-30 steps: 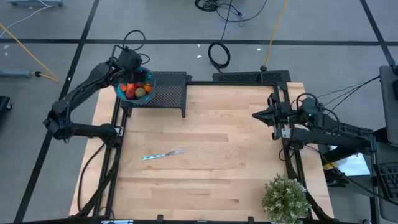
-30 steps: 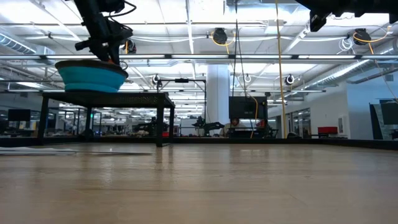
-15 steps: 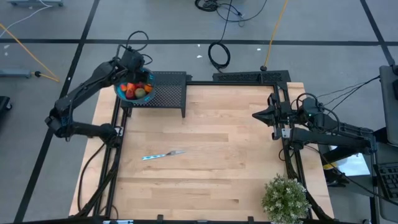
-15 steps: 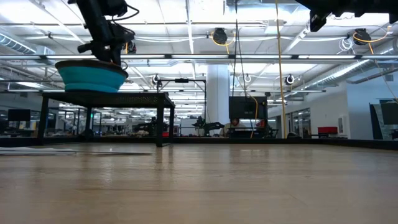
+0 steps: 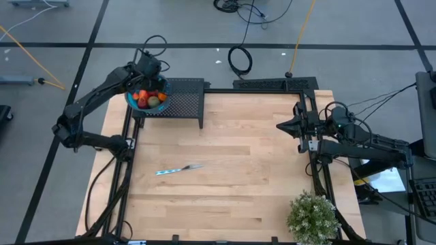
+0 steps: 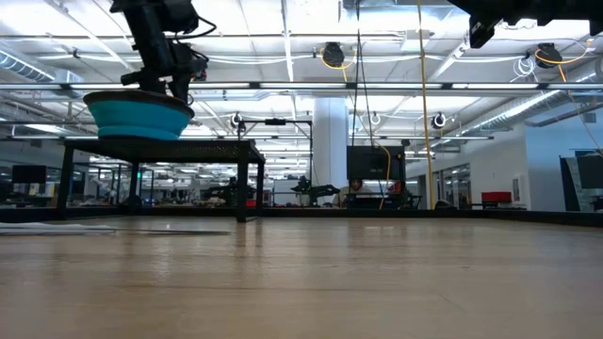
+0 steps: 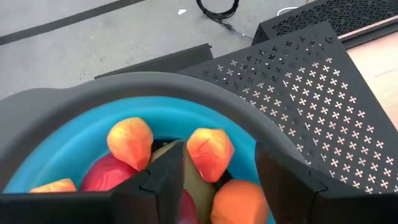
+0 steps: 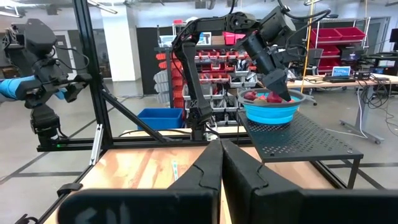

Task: Pick & Place Fruit
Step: Put the blue knife on the shelf

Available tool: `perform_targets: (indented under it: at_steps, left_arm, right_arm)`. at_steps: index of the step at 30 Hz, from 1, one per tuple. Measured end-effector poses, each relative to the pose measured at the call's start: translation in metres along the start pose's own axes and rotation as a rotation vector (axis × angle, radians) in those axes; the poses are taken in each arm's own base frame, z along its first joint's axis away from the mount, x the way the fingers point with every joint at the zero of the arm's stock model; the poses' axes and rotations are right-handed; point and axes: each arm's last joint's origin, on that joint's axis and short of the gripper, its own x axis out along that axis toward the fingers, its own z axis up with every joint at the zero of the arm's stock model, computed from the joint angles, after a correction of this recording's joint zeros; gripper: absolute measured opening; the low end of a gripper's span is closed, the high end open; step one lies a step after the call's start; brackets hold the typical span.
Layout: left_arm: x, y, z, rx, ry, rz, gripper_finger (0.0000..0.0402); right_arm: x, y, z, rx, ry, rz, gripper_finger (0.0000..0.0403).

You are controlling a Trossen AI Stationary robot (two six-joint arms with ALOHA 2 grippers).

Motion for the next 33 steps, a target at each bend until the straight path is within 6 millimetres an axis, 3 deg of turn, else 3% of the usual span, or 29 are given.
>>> perform_targets:
  at_steps: [5,10,14,22,33]
  left_arm:
    - [-0.008,0.001,0.002,-0.002,-0.014,-0.009,0.0216]
    - [-0.047,-0.003,0.012,-0.004,-0.084,-0.147,0.0211]
    - [-0.082,-0.017,0.012,0.057,-0.14,-0.296,0.0196]
    - [-0.125,-0.049,-0.016,0.244,-0.17,-0.544,0.0165]
    - [-0.153,-0.093,-0.057,0.55,-0.155,-0.729,0.012]
  right_arm:
    - [0.0,0.0,0.0,0.0,0.0,0.0,0.0]
    - [0.0,0.0,0.0,-0.005,0.0,0.001,0.0]
    - [0.0,0.0,0.0,-0.027,-0.001,0.002,0.0]
    - [0.0,0.0,0.0,-0.06,-0.001,0.003,0.0]
    - [0.0,0.0,0.0,-0.06,-0.001,0.003,0.0]
